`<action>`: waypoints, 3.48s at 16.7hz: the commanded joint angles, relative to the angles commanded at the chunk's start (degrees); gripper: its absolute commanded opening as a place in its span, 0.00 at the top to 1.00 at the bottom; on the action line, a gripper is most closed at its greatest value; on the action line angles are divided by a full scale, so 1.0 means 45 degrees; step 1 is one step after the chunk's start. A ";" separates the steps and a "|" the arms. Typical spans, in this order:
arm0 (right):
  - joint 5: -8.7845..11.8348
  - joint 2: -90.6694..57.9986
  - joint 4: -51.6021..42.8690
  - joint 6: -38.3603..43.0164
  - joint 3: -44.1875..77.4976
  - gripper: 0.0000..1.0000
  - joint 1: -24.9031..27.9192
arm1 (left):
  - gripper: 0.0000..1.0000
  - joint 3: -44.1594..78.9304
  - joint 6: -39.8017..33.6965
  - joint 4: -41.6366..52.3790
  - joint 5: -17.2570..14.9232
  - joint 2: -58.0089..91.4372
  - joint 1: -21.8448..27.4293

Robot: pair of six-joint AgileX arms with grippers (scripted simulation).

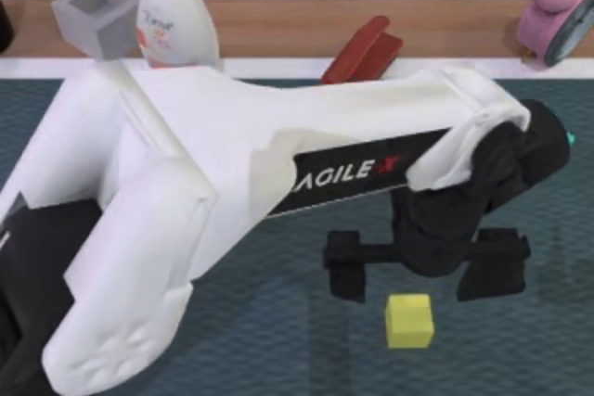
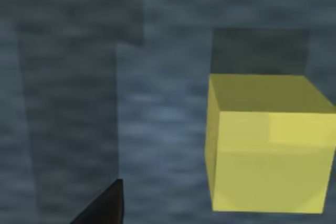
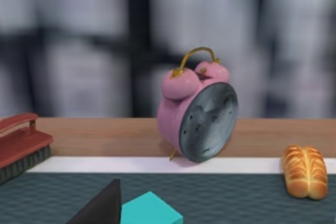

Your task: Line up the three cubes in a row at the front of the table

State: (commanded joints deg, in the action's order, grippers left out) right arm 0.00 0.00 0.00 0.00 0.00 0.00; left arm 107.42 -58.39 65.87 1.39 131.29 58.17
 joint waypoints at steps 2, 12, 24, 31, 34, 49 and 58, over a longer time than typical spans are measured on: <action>0.0000 0.0000 0.0000 0.0000 0.0000 0.00 0.0000 | 0.00 0.0544 0.0005 0.0719 0.0005 -0.0257 -0.0039; -0.0006 -0.1308 -0.0901 -0.0426 0.1298 0.00 0.0080 | 0.00 -0.0564 0.0257 0.0143 0.0076 -0.1633 -0.0701; -0.0011 -1.6420 -0.8937 -0.4133 1.4071 0.00 0.0813 | 0.00 -1.2969 0.4717 -0.7126 0.0167 -1.6339 -0.7567; -0.0048 -2.5378 -1.3666 -0.6258 2.1378 0.00 0.1193 | 0.00 -2.0279 0.9529 -1.1735 -0.0048 -2.4589 -1.1271; -0.0056 -2.7836 -1.5008 -0.6918 2.3831 0.00 0.1309 | 0.00 -2.2322 1.1332 -1.3284 -0.0177 -2.7099 -1.2347; -0.0063 -3.0277 -1.4517 -0.7462 2.4797 0.00 0.1395 | 0.00 -2.3872 1.2975 -1.4637 -0.0308 -2.9176 -1.3181; -0.0072 -3.1014 -1.2265 -0.7430 2.3280 0.00 0.1421 | 0.00 -2.3872 1.2975 -1.4637 -0.0308 -2.9176 -1.3181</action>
State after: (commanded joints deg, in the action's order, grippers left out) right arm -0.32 -139.57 -55.19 -33.44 104.76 6.39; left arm 0.00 0.00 0.00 0.00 0.00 -1.15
